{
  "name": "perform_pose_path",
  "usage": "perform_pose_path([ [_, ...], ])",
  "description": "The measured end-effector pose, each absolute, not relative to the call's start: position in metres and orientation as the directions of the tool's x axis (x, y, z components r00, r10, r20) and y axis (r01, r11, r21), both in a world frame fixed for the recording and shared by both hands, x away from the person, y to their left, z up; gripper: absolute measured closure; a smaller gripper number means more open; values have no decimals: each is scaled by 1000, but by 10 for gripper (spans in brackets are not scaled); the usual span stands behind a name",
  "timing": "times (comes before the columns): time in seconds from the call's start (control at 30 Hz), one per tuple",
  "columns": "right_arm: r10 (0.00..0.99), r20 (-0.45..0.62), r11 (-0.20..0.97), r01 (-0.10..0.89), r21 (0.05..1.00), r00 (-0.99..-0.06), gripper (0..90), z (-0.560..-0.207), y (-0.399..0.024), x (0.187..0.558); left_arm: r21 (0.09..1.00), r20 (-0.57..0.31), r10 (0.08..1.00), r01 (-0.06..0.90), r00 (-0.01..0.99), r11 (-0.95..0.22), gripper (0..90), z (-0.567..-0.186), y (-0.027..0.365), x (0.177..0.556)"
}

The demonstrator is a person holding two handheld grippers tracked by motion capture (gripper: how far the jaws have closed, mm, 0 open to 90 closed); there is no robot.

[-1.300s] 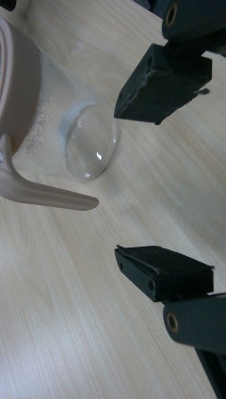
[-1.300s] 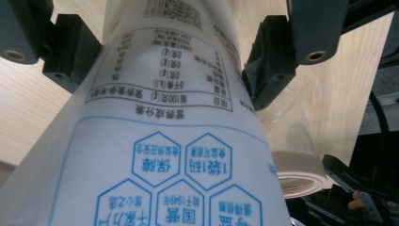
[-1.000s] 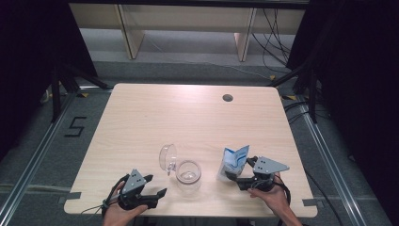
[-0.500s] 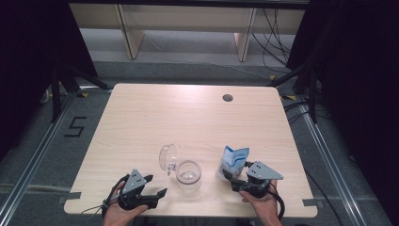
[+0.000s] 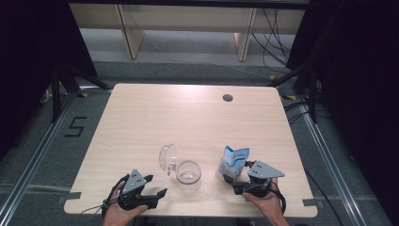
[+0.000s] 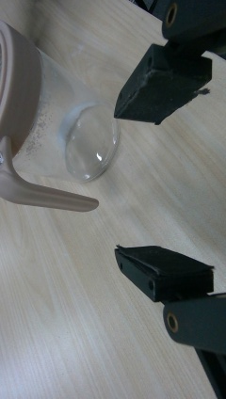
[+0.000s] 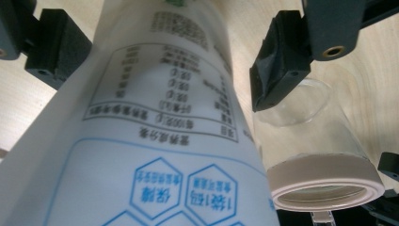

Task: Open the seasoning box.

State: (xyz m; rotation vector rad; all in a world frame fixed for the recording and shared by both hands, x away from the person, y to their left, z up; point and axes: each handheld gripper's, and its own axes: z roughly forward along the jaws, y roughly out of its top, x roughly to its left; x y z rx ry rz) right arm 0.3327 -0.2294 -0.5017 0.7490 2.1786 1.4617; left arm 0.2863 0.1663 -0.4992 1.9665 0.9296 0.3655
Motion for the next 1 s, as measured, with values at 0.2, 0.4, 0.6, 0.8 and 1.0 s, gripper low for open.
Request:
perform_pose_path([
  [0.2,586,-49,294,156,943,-809,260,-501,-233,340,827,-118,737,477,665,-298,275,-500,165,286],
  [0.4,549,-36,267,135,954,-835,283,-503,-240,349,825,-106,731,470,674,-314,276,-500,165,286],
  [0.6,488,-16,267,132,955,-872,377,-504,-240,353,825,-105,732,470,673,-313,276,-500,165,286],
  [0.8,531,-35,285,140,948,-846,393,-503,-239,349,826,-104,732,468,674,-314,275,-500,166,286],
  [1.0,632,-39,275,177,945,-774,395,-501,-230,337,825,-104,732,469,673,-314,276,-500,166,286],
])
